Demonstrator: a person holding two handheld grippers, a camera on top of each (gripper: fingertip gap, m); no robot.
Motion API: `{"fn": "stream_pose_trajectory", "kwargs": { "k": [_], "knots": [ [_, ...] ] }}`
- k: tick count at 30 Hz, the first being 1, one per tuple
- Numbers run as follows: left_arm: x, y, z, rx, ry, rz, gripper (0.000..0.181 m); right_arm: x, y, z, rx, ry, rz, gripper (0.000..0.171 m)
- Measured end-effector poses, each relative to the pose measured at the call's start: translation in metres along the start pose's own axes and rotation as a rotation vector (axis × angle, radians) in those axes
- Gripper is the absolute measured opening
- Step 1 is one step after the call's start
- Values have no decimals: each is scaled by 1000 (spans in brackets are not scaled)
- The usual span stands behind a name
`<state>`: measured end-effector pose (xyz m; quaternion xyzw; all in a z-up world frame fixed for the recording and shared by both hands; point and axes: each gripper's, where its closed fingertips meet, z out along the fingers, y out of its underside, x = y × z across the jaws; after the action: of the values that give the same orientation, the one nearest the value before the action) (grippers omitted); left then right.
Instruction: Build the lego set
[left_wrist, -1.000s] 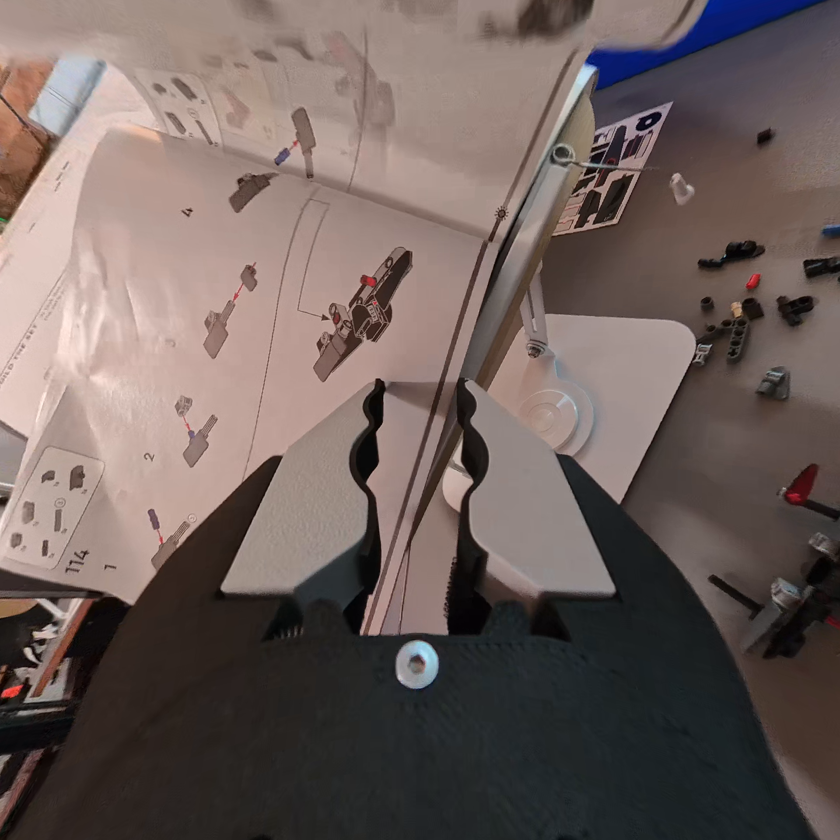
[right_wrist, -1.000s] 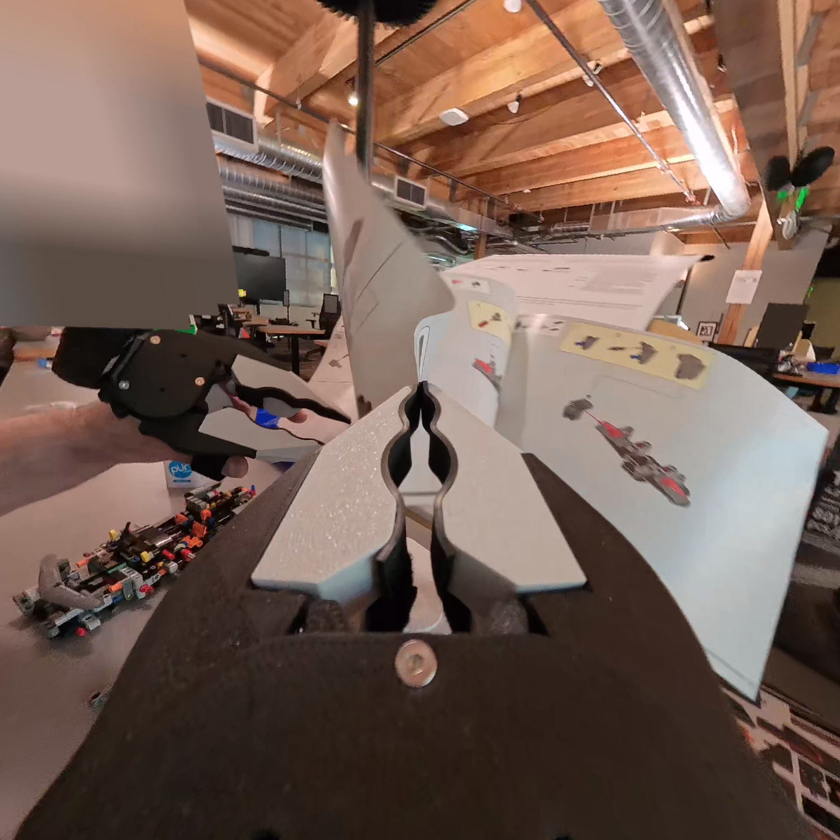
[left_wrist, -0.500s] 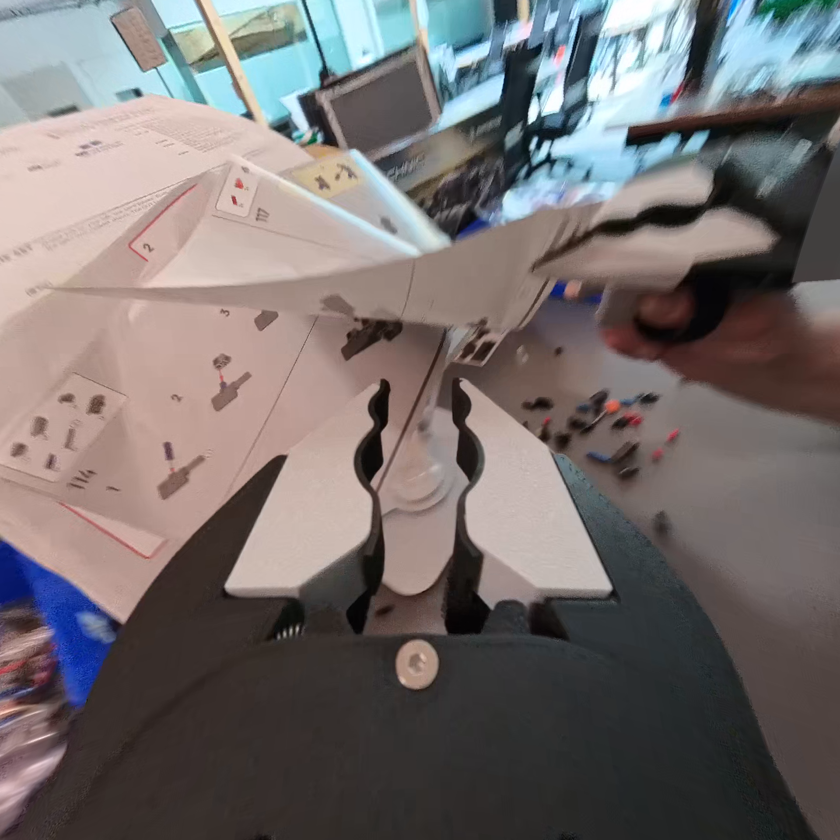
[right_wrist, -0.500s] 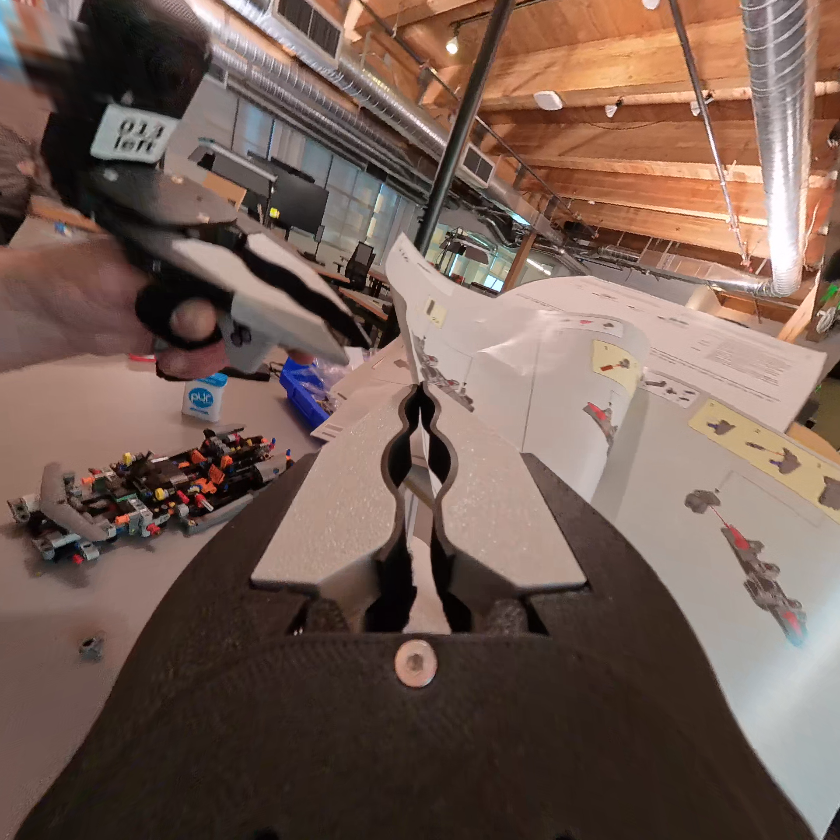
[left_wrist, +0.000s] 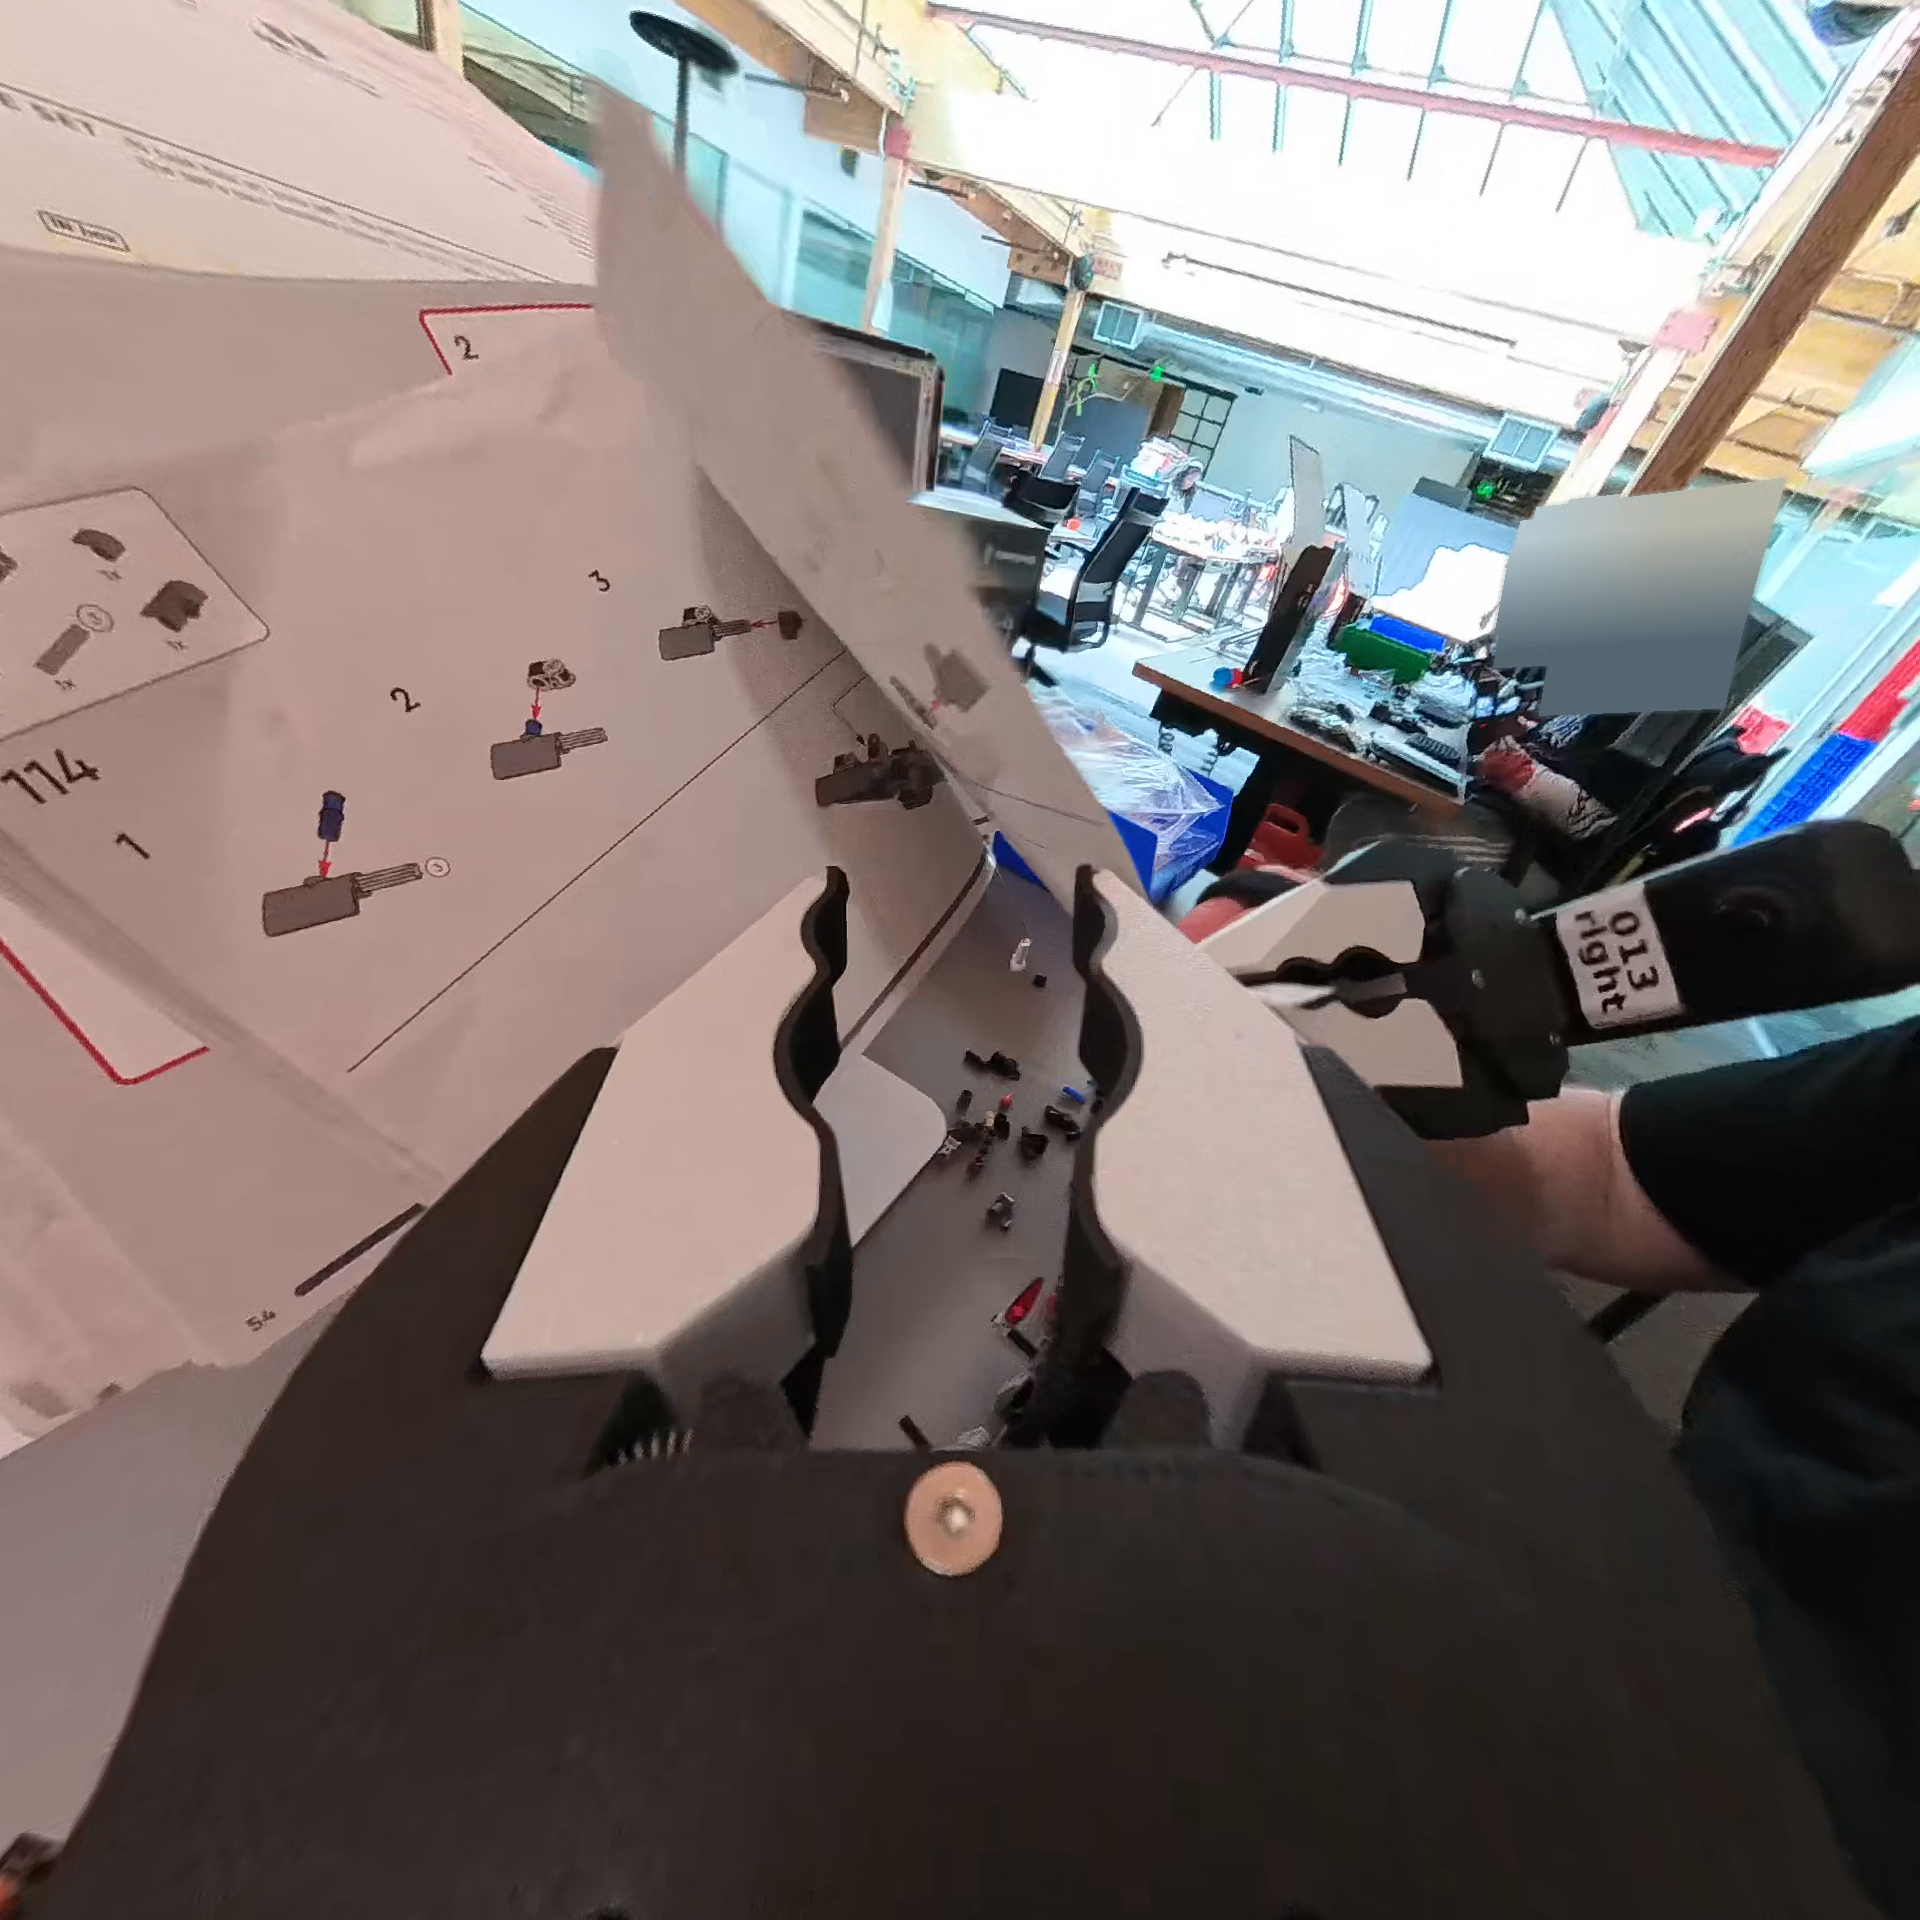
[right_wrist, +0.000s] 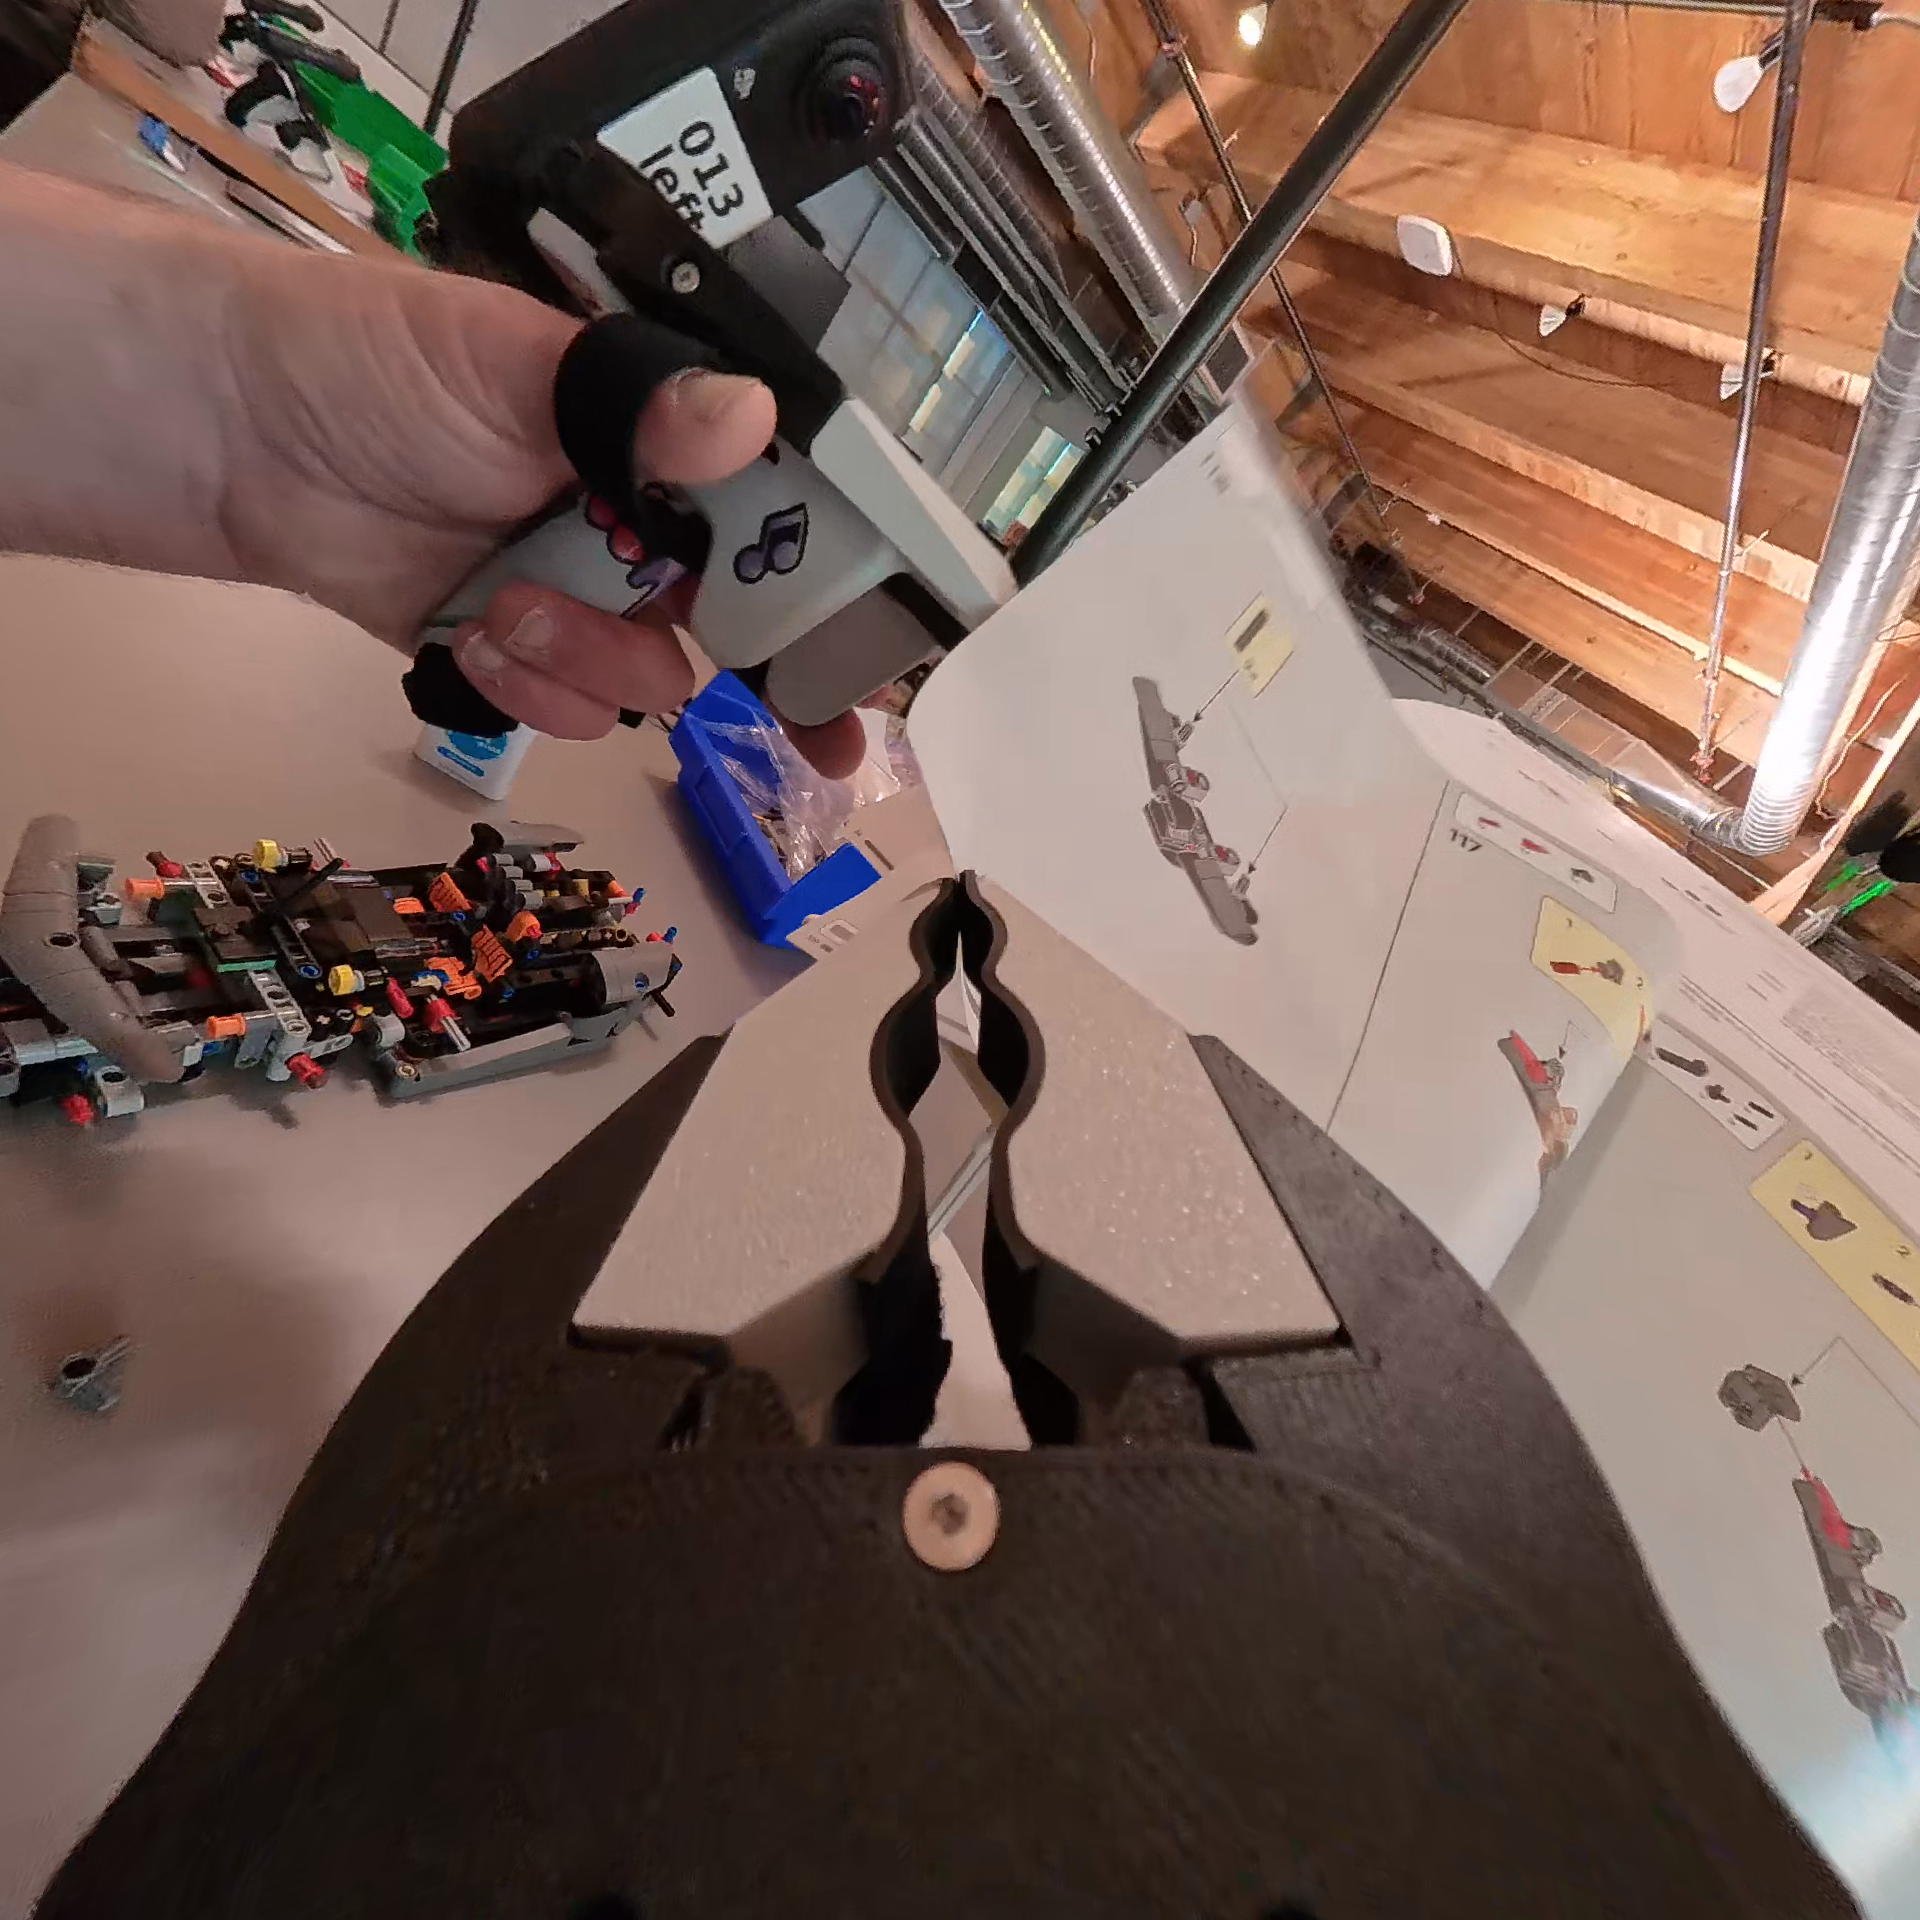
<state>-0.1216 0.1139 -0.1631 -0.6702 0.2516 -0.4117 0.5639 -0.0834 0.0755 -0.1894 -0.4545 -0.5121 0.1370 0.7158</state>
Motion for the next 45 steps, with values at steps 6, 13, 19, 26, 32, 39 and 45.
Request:
{"fn": "stream_pose_trajectory", "kwargs": {
  "k": [6,13,19,26,32,39,45],
  "knots": [
    [-9,25,11,-131,-68,131,38,49,-21,-38,68,133,45,0],
    [-17,53,31,-245,-112,265,39,154,5,-121,100,393,290,0],
    [-27,61,39,-306,-169,367,38,183,44,-154,110,468,477,0],
    [-40,66,41,-350,-211,382,39,187,65,-158,101,478,536,0],
    [-43,63,41,-344,-217,384,39,187,67,-158,103,467,551,0],
    [1,16,34,-181,-105,324,39,142,30,-110,53,334,333,0],
    [28,-20,15,-27,41,93,50,40,-1,-29,-44,90,-64,0]
  ]
}}
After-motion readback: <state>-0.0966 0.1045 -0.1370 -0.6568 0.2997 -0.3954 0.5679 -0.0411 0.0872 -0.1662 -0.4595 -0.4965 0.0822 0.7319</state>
